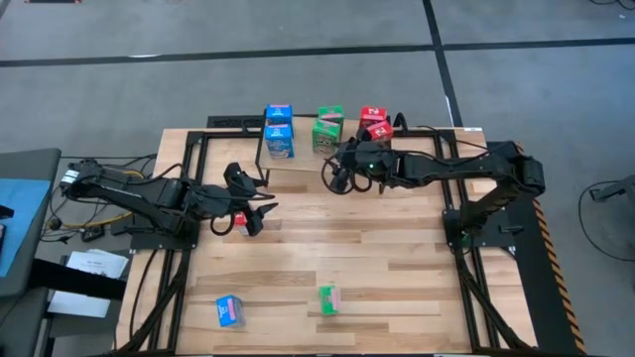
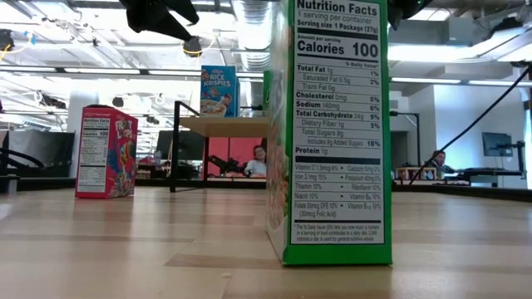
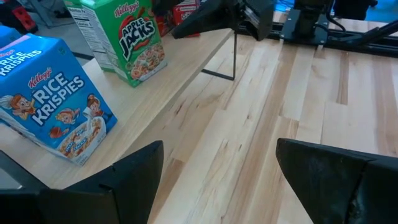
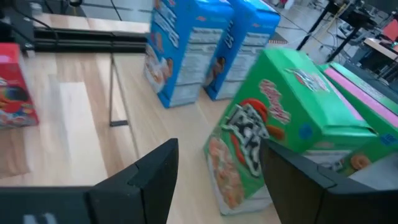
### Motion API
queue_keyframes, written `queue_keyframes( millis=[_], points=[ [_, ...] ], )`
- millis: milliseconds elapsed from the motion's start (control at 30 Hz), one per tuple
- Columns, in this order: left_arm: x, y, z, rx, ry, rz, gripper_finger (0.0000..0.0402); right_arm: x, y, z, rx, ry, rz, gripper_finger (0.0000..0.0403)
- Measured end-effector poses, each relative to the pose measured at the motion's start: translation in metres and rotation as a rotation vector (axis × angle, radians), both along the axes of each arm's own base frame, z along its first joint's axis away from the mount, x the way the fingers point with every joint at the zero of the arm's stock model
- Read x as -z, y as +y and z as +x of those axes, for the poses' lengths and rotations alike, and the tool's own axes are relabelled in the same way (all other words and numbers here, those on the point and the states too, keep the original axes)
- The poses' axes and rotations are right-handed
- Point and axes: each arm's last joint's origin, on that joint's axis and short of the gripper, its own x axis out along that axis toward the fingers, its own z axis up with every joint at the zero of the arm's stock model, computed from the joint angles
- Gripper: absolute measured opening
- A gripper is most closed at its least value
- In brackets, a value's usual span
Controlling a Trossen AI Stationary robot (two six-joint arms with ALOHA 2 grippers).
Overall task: Stack cereal on shelf
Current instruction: Put the top green cereal box on the shelf aligned with the other green cereal box
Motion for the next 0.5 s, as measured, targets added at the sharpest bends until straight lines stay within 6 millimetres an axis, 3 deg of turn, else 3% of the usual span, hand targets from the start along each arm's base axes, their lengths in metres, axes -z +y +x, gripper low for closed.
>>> queue_keyframes(
  millis=[267,500],
  points=[
    [0.000,0.000,0.000,-0.001,0.000,-0.001,0.0303,-0.005,0.009,0.005,-0.005,-0.113,0.061,0.0249],
    [0.000,0.000,0.000,-0.001,-0.005,-0.003,0.0303,0.014,0.020,0.023,0.023,-0.137,0.091,0.0249]
  ],
)
